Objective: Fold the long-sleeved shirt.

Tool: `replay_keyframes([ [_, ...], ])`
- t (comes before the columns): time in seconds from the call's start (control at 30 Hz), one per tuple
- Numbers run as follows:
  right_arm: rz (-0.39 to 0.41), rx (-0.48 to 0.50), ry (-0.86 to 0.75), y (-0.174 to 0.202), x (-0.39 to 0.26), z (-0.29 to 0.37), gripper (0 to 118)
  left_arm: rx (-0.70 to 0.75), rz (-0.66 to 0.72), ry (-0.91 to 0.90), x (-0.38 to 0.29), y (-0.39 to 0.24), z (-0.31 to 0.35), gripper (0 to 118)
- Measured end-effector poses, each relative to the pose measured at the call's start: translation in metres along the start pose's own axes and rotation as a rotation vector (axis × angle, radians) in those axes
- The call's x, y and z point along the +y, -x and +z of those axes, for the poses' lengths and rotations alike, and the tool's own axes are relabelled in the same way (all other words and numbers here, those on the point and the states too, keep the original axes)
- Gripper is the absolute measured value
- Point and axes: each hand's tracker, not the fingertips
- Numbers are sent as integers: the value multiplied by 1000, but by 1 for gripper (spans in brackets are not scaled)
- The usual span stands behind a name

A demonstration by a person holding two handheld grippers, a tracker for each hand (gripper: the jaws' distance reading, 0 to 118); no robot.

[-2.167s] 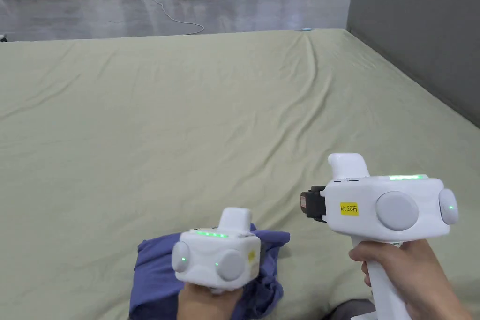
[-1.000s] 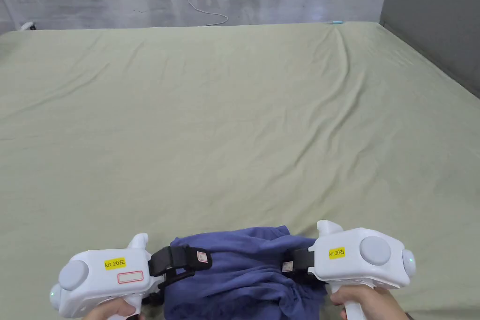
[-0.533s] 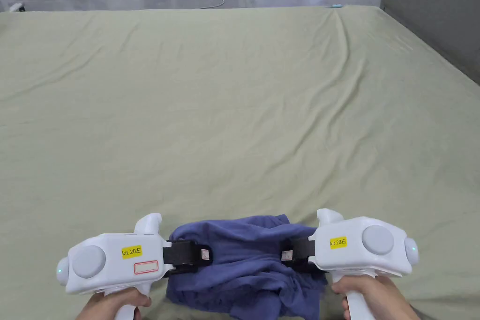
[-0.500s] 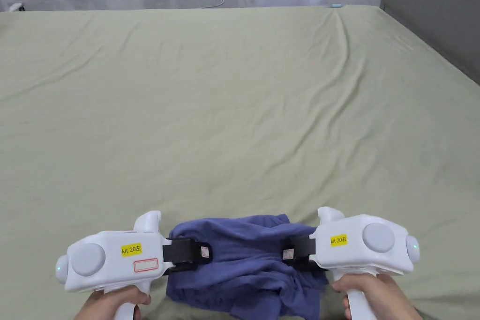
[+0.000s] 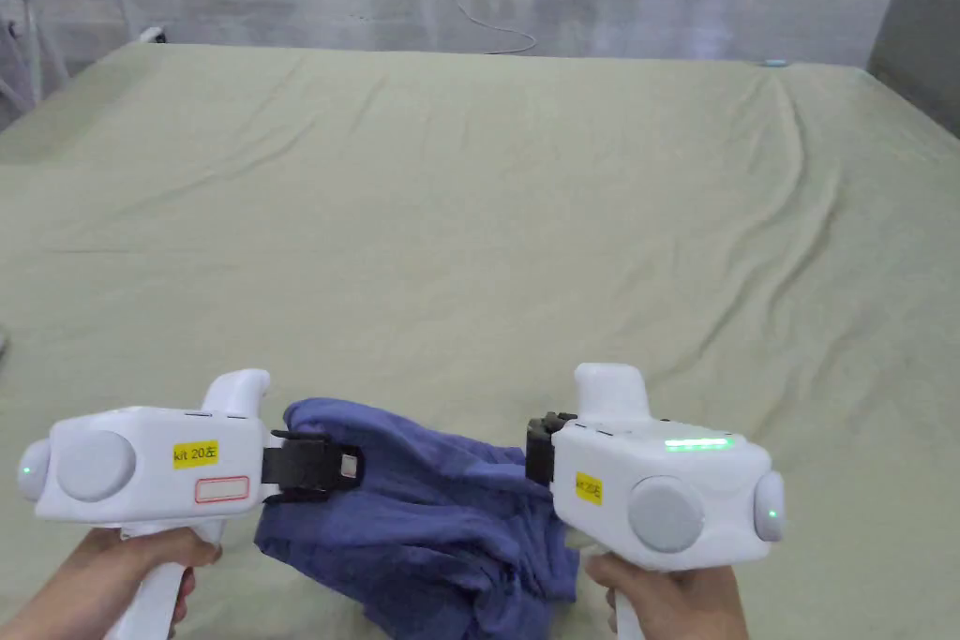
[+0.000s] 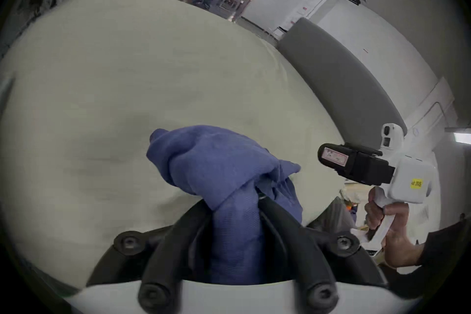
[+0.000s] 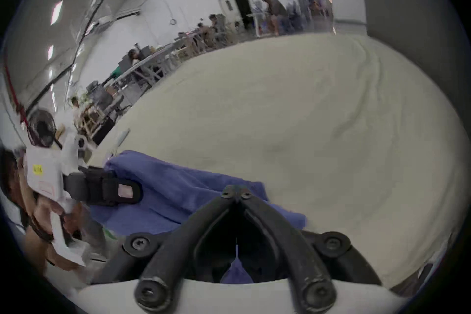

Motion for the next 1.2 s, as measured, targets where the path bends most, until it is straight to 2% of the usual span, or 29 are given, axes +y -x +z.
replay_keyframes([
  [0.2, 182, 107, -30, 131, 6, -67, 0, 201, 58, -30, 13, 112, 85, 6],
  [0.27, 232, 156, -28, 173, 5, -89, 0, 258, 116, -40, 12, 145, 107, 6],
  [0.43, 297, 195, -18, 244, -3, -133, 0, 320, 184, -46, 1, 196, 123, 10],
  [0.47, 314, 187, -11, 252, -4, -140, 0, 328, 194, -49, -1, 198, 121, 20],
  [0.5, 323, 190, -6, 257, -5, -145, 0, 338, 202, -45, -2, 198, 120, 39],
  [0.53, 332, 201, 2, 261, -5, -149, 0, 385, 201, -55, -3, 196, 120, 68],
  [0.6, 330, 202, 5, 259, -3, -148, 0, 430, 202, -105, -4, 193, 125, 105],
  [0.63, 328, 207, 7, 256, -1, -145, 0, 423, 205, -114, -5, 190, 128, 112],
  [0.7, 323, 214, -4, 246, 2, -135, 0, 438, 185, -131, -2, 178, 134, 112],
  [0.8, 276, 207, -42, 218, 18, -109, 0, 458, 176, -125, 13, 142, 136, 111],
  [0.83, 262, 206, -54, 207, 25, -99, 0, 456, 128, -181, 16, 121, 135, 106],
  [0.87, 254, 205, -71, 192, 34, -86, 0, 453, 71, -241, 19, 97, 135, 90],
  [0.9, 253, 201, -90, 179, 43, -73, 0, 448, 31, -297, 22, 73, 131, 62],
  [0.93, 244, 184, -137, 163, 51, -57, 0, 448, 5, -338, 27, 45, 123, 19],
  [0.97, 233, 152, -189, 147, 61, -37, 0, 457, -23, -373, 32, 16, 115, 3],
  [1.03, 220, 110, -278, 113, 78, -1, 0, 461, -108, -460, 37, -31, 100, 0],
  [1.13, 208, 10, -394, 62, 101, 56, 0, 552, -270, -652, 42, -112, 72, 0],
  [1.2, 205, -88, -479, 28, 110, 90, 0, 587, -335, -781, 45, -160, 55, 0],
])
